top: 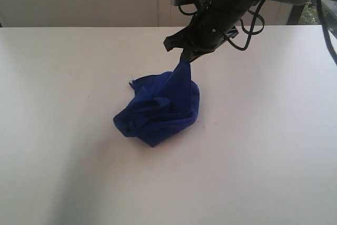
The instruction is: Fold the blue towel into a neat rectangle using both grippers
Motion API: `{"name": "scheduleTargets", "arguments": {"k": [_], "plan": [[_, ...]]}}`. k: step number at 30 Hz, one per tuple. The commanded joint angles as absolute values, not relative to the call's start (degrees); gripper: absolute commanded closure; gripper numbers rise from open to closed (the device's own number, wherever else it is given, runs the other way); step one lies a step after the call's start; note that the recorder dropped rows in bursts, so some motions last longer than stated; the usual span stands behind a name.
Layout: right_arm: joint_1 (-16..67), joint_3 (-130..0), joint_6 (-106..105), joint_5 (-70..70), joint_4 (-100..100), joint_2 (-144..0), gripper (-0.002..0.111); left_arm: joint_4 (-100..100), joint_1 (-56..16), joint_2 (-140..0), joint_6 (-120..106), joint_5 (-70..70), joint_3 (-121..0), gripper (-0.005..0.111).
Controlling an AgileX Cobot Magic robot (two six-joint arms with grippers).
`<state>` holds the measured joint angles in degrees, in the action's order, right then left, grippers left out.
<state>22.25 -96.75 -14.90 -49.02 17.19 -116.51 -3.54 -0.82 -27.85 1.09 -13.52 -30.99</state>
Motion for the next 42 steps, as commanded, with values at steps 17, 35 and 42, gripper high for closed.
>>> {"name": "scheduleTargets", "arguments": {"k": [17,35,42], "plan": [[22.3,-96.5,-14.7,-46.2,17.7,-116.6,0.108,-42.5,-0.7,-92.6,-27.3,-30.4,-58.8,0.107],[22.3,-96.5,-14.7,-46.0,17.8,-116.6,0.108,-62.3,-10.9,-121.3,-51.6,-34.4,-86.2,0.093],[22.3,-96.5,-14.7,-46.0,17.8,-116.6,0.108,-60.4,-14.3,-122.7,-52.5,-25.8,-87.0,0.060]]}}
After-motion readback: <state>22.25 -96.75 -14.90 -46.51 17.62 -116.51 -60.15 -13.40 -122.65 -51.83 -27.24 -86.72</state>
